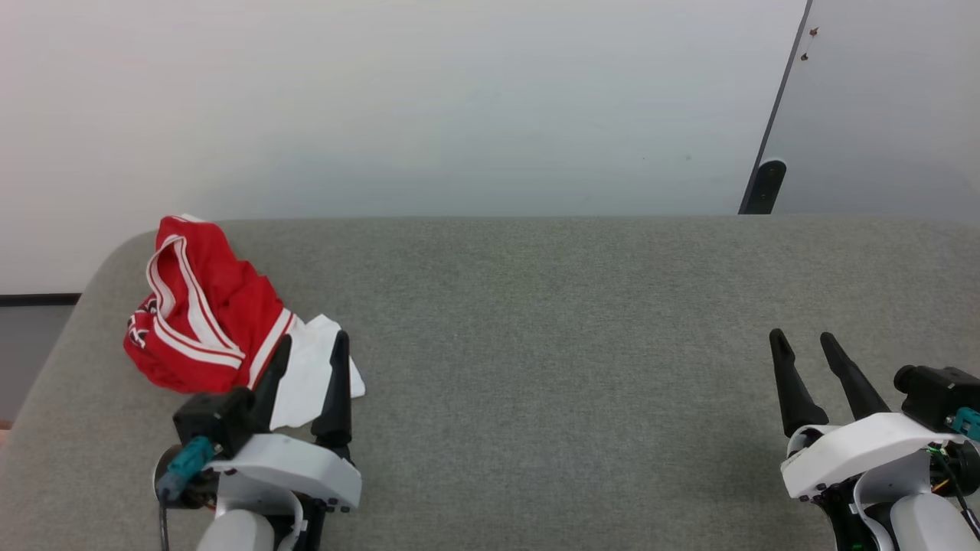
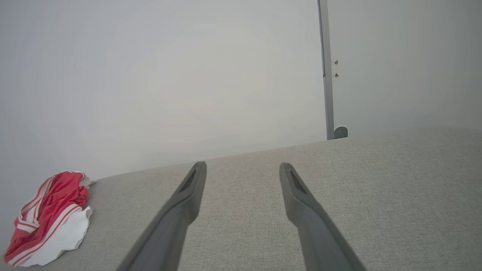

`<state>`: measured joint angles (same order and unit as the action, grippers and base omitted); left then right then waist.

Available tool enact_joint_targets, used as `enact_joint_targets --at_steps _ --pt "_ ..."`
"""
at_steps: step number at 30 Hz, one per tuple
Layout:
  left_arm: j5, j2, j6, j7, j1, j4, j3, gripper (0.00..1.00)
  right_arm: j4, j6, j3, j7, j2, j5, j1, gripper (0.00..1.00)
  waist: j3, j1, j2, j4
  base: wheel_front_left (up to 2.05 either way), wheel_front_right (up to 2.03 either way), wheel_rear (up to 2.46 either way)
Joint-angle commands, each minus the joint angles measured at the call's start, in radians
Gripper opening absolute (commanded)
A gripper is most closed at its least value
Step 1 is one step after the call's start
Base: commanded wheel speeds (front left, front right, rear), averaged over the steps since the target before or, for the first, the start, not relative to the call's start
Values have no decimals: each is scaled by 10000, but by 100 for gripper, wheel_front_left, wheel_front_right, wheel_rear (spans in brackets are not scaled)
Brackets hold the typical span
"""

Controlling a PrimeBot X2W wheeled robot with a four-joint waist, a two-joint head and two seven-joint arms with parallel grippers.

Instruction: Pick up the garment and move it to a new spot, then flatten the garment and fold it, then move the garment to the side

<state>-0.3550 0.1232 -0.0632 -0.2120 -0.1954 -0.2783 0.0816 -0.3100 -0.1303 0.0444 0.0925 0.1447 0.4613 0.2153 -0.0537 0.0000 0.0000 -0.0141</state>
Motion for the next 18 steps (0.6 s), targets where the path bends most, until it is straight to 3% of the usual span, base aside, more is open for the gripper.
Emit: enact_joint_targets --at_steps 1,8,18 --pt "400 -59 -73 -109 -176 -72 -78 100 59 -7 55 104 82 -336 234 100 -15 0 0 37 0 0 0" --pt "1012 -165 -3 -241 -342 -332 -257 100 35 -7 183 186 101 -782 213 100 -108 0 0 391 0 0 0" --pt "1738 -169 232 -405 -465 -527 -616 100 -24 -7 582 286 11 -1363 269 100 -368 0 0 1456 0 0 0"
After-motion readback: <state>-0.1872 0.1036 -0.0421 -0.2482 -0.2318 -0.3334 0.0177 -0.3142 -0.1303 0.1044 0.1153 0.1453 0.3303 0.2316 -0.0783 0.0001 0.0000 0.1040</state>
